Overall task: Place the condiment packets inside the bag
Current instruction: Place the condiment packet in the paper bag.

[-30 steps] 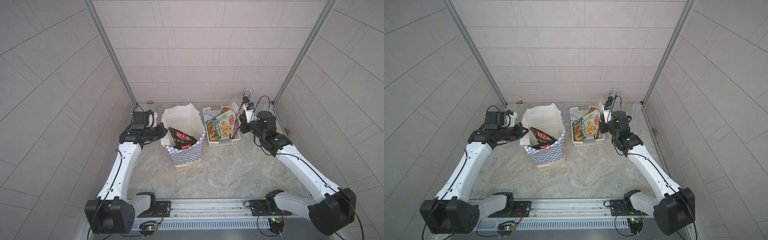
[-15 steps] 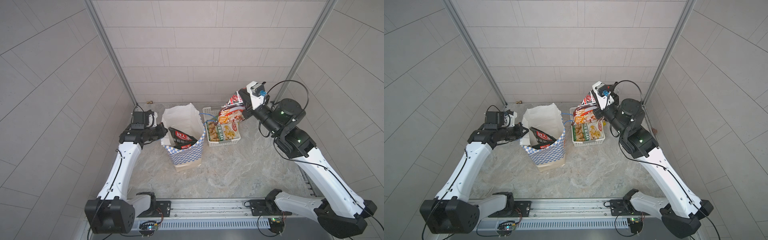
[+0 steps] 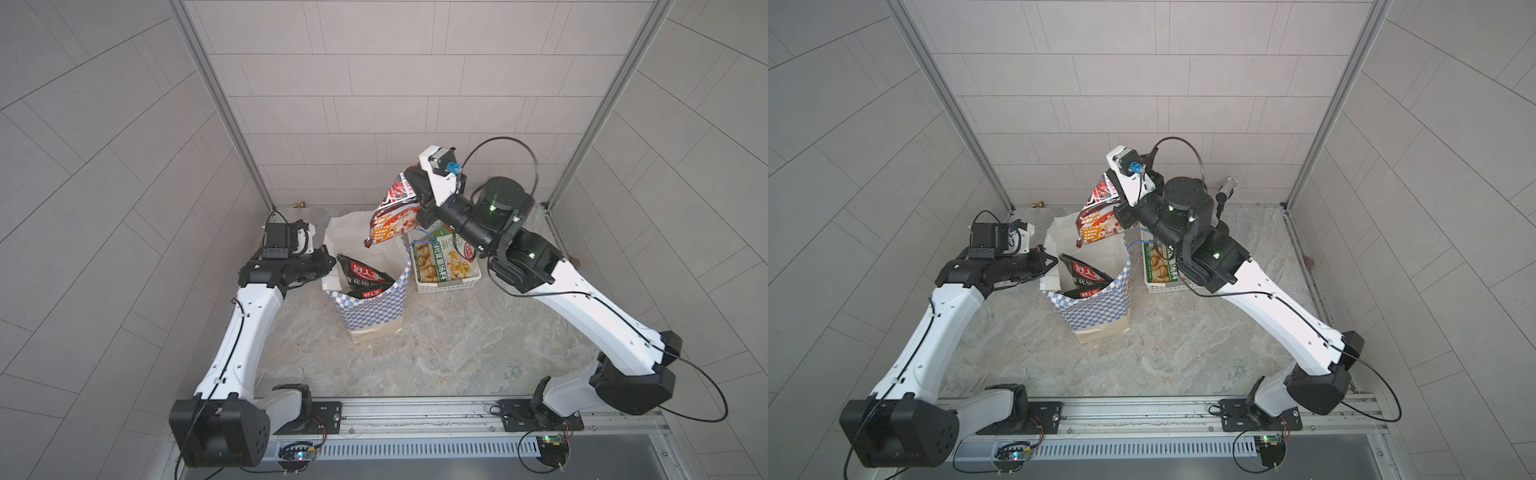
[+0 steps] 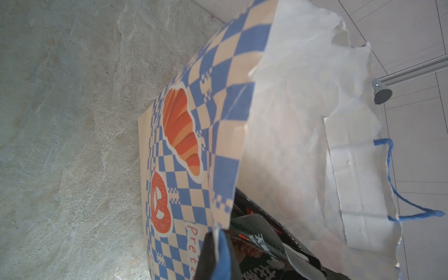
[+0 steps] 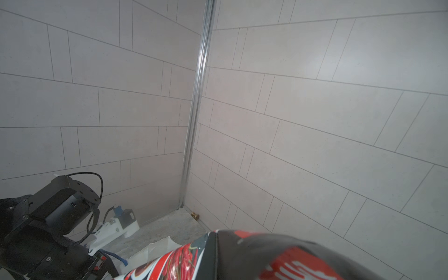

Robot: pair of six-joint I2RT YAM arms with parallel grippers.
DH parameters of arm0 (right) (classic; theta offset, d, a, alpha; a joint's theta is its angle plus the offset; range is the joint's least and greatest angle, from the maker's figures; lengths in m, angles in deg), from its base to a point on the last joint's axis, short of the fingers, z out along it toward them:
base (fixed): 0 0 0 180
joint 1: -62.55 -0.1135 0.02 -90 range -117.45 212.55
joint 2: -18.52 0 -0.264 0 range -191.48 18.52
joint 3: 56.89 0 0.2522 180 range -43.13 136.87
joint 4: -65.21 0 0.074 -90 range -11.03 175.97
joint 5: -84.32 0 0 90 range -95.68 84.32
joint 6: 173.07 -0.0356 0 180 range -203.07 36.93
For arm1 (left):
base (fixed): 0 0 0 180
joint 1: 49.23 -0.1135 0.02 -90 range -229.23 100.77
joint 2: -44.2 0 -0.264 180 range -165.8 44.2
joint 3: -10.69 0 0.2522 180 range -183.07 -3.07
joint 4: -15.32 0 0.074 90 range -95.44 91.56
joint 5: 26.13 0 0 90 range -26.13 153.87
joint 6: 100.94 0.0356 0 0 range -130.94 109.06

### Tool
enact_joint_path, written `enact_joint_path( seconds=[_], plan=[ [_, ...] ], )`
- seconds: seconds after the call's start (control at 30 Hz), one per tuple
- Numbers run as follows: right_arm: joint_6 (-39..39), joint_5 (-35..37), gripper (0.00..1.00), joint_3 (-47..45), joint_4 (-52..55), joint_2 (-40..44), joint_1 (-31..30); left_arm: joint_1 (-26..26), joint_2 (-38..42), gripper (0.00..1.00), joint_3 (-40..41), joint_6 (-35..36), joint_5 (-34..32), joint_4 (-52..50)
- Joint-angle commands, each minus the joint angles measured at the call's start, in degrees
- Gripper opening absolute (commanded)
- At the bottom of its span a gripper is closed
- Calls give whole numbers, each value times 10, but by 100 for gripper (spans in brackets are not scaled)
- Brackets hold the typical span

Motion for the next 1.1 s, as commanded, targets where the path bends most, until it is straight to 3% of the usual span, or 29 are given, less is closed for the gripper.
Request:
enact_joint_path(
  seconds=[0.0, 0.33, 0.63, 0.9, 1.07],
  plan=[
    [-15, 46, 0, 36, -42, -20, -13, 4, 1, 0, -1, 7, 12, -8],
    [-72, 88, 0, 59, -72, -115, -19, 3, 0, 0, -1, 6, 13, -8],
    [-73, 151, 0, 97, -77, -194, -46, 4, 0, 0, -1, 7, 15, -8],
    [-70, 215, 0, 205, -7, -289, -78, 3, 1, 0, 0, 7, 15, -8],
    [-85, 226, 0, 214, 8, -304, -87, 3, 2, 0, 1, 7, 15, -8]
  ],
)
